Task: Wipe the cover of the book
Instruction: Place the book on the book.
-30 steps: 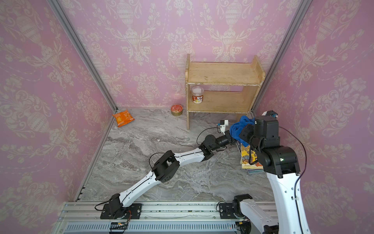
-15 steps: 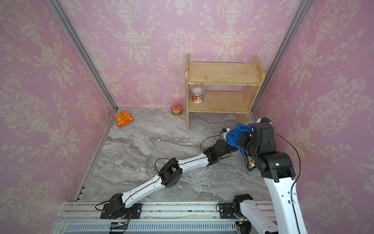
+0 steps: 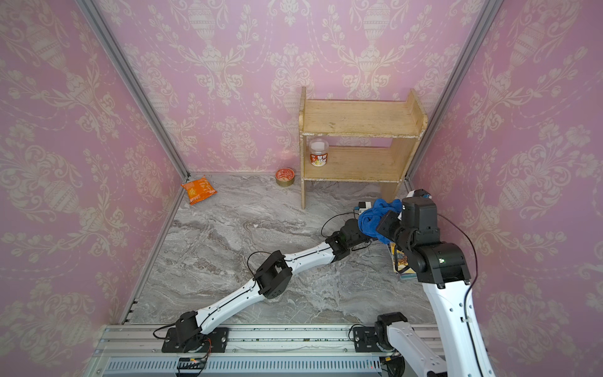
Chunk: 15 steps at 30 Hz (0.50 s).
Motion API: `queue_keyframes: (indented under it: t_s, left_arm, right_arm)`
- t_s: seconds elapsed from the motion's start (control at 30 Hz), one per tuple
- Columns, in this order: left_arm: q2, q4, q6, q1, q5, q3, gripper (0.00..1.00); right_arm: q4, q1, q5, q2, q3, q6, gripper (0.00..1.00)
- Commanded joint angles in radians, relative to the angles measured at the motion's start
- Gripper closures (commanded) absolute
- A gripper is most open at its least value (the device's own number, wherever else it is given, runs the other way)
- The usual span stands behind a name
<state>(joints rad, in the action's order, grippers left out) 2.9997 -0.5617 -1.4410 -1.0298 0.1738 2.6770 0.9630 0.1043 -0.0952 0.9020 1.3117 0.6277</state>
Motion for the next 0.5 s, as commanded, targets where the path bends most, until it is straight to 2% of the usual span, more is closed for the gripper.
queue_keyframes:
  t_s: [0.0,0.03,0.1,0.13,0.17,0.2,0.47]
  left_arm:
    - [-0.064,0.102,0.074,-0.001,0.02,0.002,0.85]
    - [-0.056,0.132,0.078,0.0,0.017,0.008,0.76]
    - [-0.046,0.199,0.087,0.004,0.025,0.034,0.51]
    - [-0.048,0.239,0.101,0.006,0.035,0.045,0.28]
    - [-0.055,0.276,0.118,0.008,0.047,0.051,0.12]
    - [-0.067,0.312,0.142,0.008,0.054,0.05,0.01]
    - [-0.2,0.631,0.381,0.038,0.123,0.019,0.01]
  right_arm:
    - [-0.023,-0.002,0.011,-0.003,0.012,-0.009,1.0]
    - [-0.022,-0.001,0.013,-0.005,0.011,-0.01,1.0]
    - [-0.017,-0.002,0.015,-0.005,0.008,-0.014,1.0]
    - [-0.016,-0.002,0.014,-0.006,0.006,-0.019,1.0]
    - [-0.014,-0.001,0.012,-0.005,0.004,-0.022,1.0]
    - [-0.014,-0.001,0.009,-0.005,0.002,-0.023,1.0]
    - [-0.015,-0.002,0.01,-0.001,-0.008,-0.056,1.0]
